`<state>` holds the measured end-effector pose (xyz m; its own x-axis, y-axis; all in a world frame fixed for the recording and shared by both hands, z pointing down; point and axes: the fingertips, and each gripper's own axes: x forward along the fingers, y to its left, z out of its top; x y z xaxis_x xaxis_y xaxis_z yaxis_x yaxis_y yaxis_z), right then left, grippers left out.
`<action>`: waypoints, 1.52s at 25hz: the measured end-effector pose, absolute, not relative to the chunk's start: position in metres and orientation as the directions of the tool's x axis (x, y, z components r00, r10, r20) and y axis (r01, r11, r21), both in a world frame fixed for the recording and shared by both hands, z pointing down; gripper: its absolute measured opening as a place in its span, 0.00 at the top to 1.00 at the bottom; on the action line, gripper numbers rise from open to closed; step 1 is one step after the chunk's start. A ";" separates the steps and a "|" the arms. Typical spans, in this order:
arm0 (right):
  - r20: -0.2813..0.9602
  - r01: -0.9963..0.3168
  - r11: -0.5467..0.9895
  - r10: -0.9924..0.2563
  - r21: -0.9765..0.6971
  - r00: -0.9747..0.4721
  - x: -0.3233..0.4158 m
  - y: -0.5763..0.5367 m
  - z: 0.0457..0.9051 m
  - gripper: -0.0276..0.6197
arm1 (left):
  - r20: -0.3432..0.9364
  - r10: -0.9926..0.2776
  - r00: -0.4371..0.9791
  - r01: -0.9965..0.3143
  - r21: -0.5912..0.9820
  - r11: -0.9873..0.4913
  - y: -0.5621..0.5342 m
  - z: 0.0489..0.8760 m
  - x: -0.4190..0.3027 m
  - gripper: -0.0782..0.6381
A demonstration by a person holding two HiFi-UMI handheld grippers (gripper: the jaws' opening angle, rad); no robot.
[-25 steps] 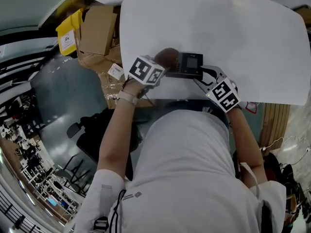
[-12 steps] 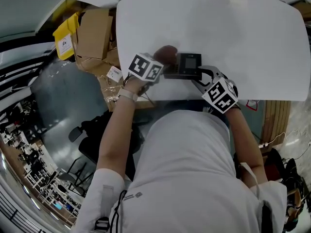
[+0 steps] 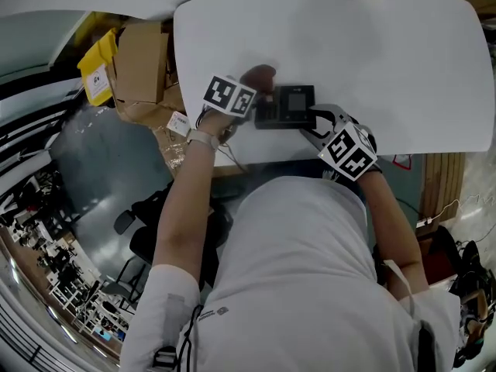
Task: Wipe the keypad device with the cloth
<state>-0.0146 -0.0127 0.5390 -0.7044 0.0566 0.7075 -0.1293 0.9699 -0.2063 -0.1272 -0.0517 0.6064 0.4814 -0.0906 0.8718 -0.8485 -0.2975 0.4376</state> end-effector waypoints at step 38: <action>0.730 -0.164 0.963 0.044 -0.212 -0.682 -0.016 -0.013 0.541 0.70 | 0.815 -0.063 0.576 -0.785 0.529 -0.323 -0.010 0.545 -0.084 0.80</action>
